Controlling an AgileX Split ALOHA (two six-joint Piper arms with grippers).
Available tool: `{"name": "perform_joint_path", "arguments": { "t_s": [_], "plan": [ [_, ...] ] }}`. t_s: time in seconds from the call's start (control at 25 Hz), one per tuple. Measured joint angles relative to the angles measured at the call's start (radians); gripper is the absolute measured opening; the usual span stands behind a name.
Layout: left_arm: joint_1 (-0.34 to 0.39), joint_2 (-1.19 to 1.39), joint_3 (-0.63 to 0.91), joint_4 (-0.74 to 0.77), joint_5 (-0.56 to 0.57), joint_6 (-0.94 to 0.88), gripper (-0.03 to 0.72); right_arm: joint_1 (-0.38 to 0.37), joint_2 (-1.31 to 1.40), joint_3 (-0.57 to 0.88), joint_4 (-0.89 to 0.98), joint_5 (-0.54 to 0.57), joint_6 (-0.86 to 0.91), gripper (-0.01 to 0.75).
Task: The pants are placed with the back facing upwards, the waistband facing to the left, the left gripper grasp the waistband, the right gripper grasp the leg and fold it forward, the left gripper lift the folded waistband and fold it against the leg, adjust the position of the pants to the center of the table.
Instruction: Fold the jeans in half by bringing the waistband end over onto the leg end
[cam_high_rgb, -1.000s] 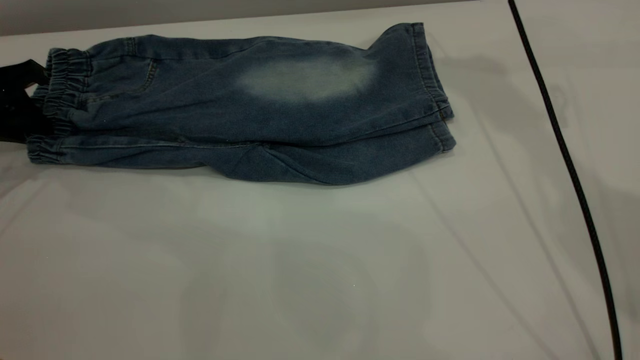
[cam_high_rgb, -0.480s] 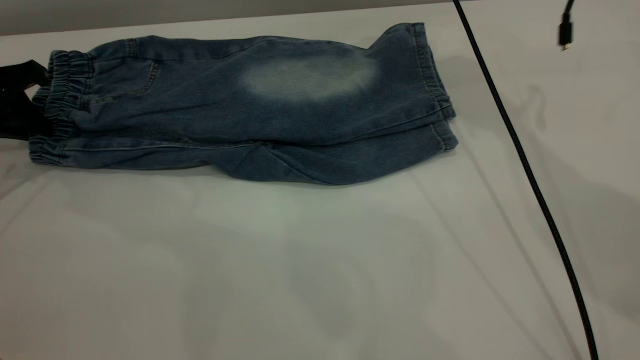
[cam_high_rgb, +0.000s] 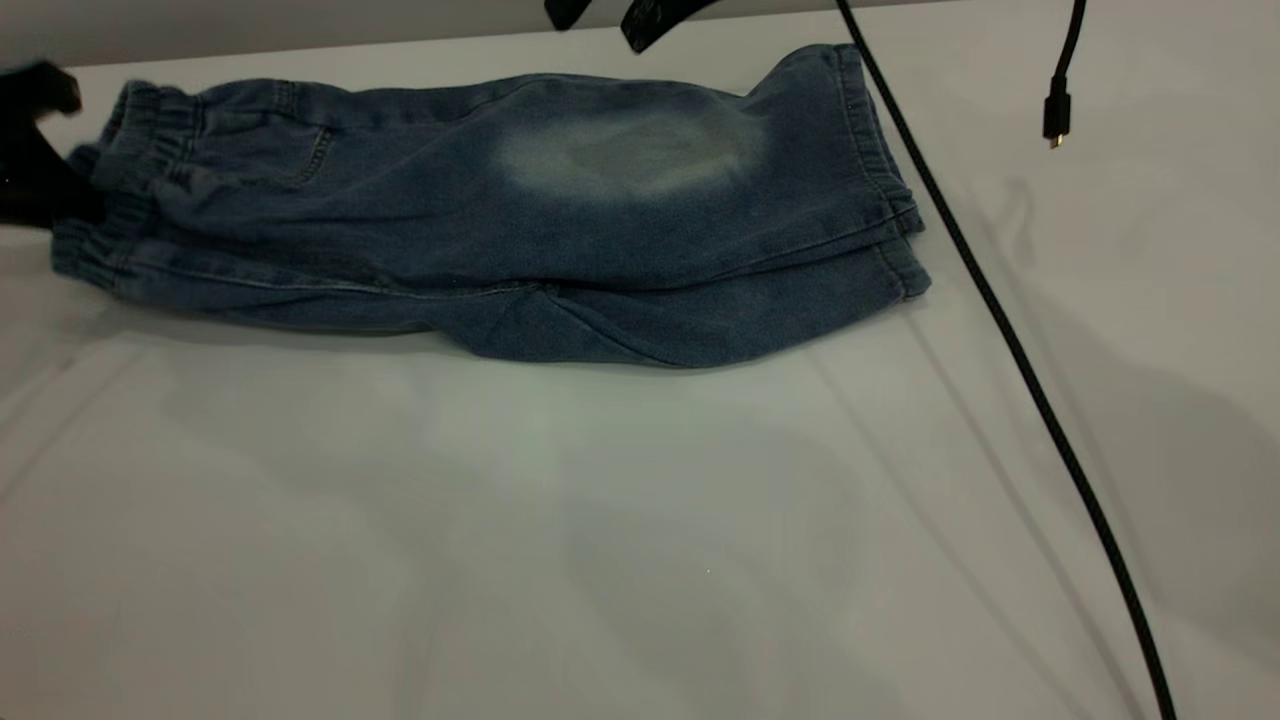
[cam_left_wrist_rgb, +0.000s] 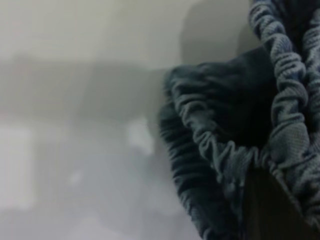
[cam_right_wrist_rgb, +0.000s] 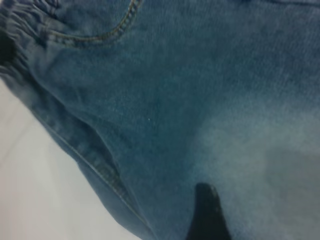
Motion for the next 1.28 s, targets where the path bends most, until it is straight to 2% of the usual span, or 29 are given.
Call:
{"name": "perform_joint_path", "arguments": {
  "t_s": [0.24, 0.72, 1.08, 1.2, 1.28],
  "plan": [
    [-0.012, -0.086, 0.0, 0.012, 0.096, -0.008, 0.107, 0.046, 0.044, -0.001, 0.003, -0.036, 0.0, 0.426],
    [-0.148, -0.268, 0.0, 0.243, 0.22, -0.215, 0.107, 0.136, 0.131, -0.001, -0.012, -0.155, -0.002, 0.426],
    [-0.241, -0.418, 0.0, 0.241, 0.258, -0.218, 0.107, 0.231, 0.163, -0.002, -0.001, -0.136, -0.002, 0.426],
    [-0.251, -0.454, 0.0, 0.281, 0.287, -0.248, 0.107, 0.248, 0.164, -0.026, -0.026, -0.078, -0.002, 0.426],
    [-0.251, -0.466, 0.0, 0.314, 0.273, -0.276, 0.107, 0.231, 0.165, -0.064, -0.075, -0.017, 0.012, 0.426]
  ]
}}
